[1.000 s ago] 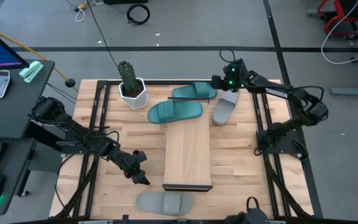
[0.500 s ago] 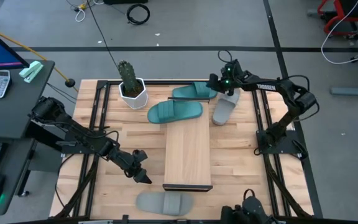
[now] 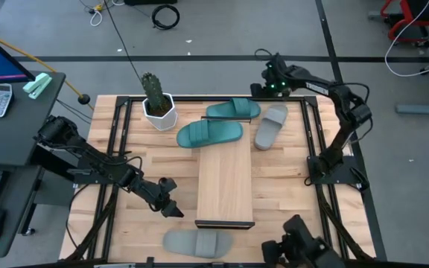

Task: Pick and place slides into the shelf
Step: Put the green slide on the shelf

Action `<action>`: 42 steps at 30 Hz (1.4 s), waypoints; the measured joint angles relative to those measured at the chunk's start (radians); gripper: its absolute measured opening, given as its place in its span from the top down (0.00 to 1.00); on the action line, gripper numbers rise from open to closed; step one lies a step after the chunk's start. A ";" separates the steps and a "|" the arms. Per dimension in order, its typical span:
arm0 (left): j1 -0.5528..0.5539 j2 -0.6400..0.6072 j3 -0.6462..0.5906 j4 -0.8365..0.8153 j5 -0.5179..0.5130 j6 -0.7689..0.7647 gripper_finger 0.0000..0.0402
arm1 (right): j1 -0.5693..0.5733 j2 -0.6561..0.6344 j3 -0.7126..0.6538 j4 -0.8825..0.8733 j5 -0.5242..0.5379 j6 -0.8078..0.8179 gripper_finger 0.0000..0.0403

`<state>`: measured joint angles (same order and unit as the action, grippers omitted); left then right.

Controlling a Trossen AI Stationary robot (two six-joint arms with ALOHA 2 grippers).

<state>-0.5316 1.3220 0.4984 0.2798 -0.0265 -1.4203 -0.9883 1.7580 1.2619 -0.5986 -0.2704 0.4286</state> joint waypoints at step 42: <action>0.000 0.000 0.000 -0.001 -0.087 -0.061 0.30 | 0.014 0.236 0.020 0.046 0.003 -0.118 0.94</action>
<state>-0.5312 1.3216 0.4984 0.2792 -0.1135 -1.4813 -0.9741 1.9942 1.2819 -0.5526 -0.2676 0.3109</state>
